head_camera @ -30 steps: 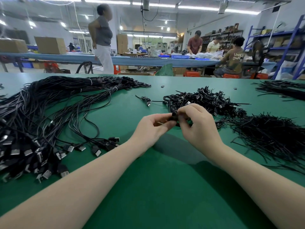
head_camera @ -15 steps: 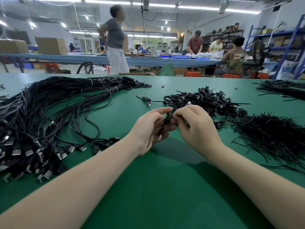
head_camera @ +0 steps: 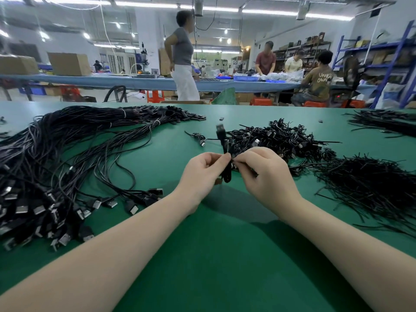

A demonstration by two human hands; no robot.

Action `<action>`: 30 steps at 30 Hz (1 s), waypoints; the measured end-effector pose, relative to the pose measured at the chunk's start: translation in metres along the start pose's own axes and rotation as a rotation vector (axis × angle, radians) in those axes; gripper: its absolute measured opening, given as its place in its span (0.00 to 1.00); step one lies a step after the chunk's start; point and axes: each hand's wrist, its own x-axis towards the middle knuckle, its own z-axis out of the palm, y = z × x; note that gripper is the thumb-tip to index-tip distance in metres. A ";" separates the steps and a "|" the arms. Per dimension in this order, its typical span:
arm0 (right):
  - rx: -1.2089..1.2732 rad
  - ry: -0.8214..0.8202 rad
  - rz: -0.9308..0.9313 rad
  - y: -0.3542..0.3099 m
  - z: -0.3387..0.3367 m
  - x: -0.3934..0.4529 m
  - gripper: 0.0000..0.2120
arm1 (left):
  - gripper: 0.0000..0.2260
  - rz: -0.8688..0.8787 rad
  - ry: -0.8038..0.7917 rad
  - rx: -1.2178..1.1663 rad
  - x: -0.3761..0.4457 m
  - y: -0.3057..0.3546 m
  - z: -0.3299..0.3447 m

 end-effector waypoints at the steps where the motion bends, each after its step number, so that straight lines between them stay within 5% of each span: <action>1: -0.028 0.000 -0.048 0.001 -0.001 0.001 0.02 | 0.07 -0.075 -0.002 -0.064 0.000 0.003 0.002; 5: -0.211 0.005 -0.296 0.006 -0.002 0.000 0.06 | 0.10 -0.541 -0.076 -0.433 -0.002 0.019 0.004; 7: -0.221 0.016 -0.290 0.007 0.000 -0.001 0.09 | 0.12 -0.583 -0.122 -0.405 -0.001 0.023 0.002; 11: -0.075 -0.004 -0.097 0.011 -0.002 0.001 0.02 | 0.08 -0.355 -0.164 0.177 0.011 0.043 -0.022; 16: -0.136 0.098 0.279 0.049 -0.028 0.029 0.06 | 0.11 0.003 0.175 1.045 0.048 0.056 -0.099; 18: -0.244 -0.024 0.487 0.071 -0.033 0.046 0.14 | 0.13 -0.092 0.176 1.317 0.059 0.053 -0.140; 20: -0.336 -0.316 0.661 0.080 -0.030 0.053 0.27 | 0.12 -0.265 0.230 1.508 0.061 0.050 -0.185; 23: -0.517 -0.523 0.594 0.068 -0.020 0.049 0.38 | 0.16 -0.519 0.188 1.683 0.056 0.046 -0.236; 26: -0.540 -0.667 0.388 0.057 -0.007 0.037 0.40 | 0.20 -0.521 0.135 1.689 0.051 0.038 -0.256; 28: -0.500 -0.825 0.423 0.051 -0.001 0.030 0.35 | 0.18 -0.457 0.190 1.665 0.047 0.034 -0.259; 30: -0.500 -0.778 0.451 0.045 0.003 0.021 0.30 | 0.18 -0.451 0.211 1.650 0.043 0.031 -0.255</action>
